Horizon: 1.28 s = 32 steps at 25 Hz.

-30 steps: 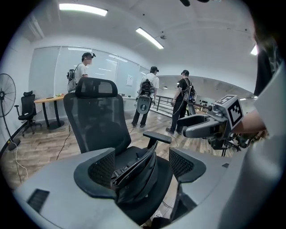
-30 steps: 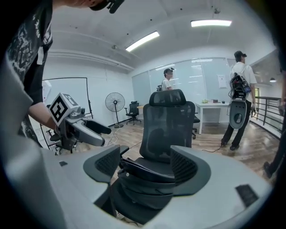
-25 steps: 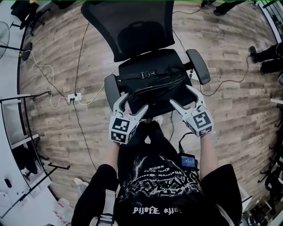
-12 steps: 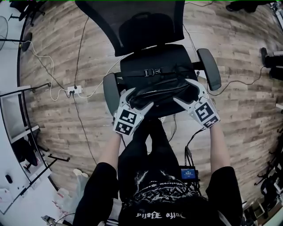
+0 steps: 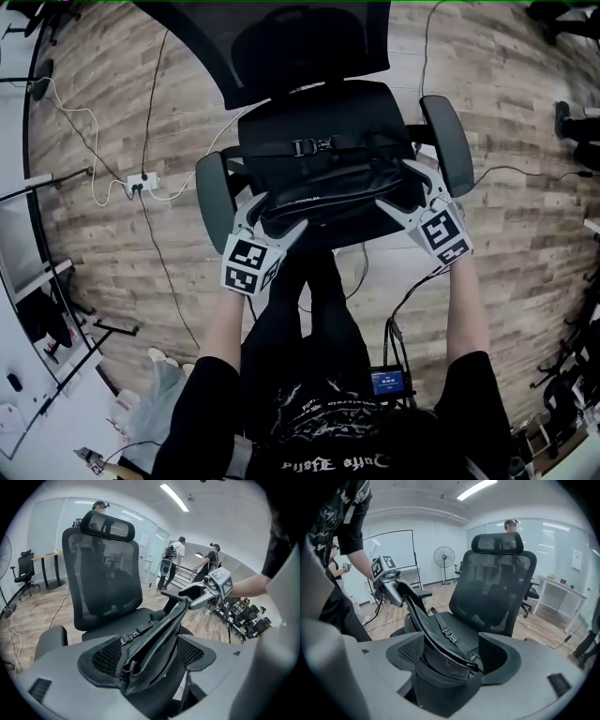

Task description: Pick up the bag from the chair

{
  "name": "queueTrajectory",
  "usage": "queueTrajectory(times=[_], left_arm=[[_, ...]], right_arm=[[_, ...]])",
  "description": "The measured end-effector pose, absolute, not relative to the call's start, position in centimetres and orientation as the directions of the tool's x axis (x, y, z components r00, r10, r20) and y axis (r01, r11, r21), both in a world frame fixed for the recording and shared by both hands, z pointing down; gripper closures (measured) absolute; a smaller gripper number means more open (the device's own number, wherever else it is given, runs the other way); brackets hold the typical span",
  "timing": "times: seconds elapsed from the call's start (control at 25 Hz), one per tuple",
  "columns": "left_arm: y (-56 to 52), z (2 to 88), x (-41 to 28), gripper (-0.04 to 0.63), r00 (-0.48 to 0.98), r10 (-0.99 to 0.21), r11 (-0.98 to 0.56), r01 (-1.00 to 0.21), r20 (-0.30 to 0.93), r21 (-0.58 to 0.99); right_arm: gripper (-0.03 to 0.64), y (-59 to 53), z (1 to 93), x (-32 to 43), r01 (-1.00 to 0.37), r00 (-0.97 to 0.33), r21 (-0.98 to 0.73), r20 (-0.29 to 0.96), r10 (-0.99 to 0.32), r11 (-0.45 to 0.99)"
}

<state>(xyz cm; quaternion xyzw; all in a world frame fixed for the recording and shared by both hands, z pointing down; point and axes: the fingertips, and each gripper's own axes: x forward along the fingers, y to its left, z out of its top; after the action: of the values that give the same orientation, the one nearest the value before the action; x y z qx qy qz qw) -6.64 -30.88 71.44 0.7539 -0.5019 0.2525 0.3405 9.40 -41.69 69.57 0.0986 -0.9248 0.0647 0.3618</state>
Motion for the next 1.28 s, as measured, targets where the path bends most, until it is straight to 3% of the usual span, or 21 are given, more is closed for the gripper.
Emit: queueTrajectory(times=[0.2,0.4,1.0,1.28], left_arm=[[-31.5,73.3,-7.4,0.212,0.324,-0.630,-0.159,-0.943,0.705,0.291],[-32.1,75.2,-7.3,0.212,0.353,-0.627,-0.173,-0.932,0.694,0.318],[-34.7,77.8,-6.3,0.212,0.447,-0.666,-0.231,-0.885,0.598,0.405],[-35.0,79.4,-7.2,0.228,0.413,-0.681,-0.193,-0.898,0.604,0.396]], right_arm=[[0.233,-42.0,71.0,9.3,-0.222,-0.762,-0.149,0.643,-0.076,0.964],[0.235,-41.3,73.0,9.9,-0.122,-0.742,-0.172,0.670,0.025,0.977],[0.235,-42.6,78.8,8.0,-0.163,-0.781,-0.231,0.624,0.018,0.959],[0.280,-42.9,79.3,7.5,-0.174,-0.801,-0.282,0.598,0.031,0.943]])
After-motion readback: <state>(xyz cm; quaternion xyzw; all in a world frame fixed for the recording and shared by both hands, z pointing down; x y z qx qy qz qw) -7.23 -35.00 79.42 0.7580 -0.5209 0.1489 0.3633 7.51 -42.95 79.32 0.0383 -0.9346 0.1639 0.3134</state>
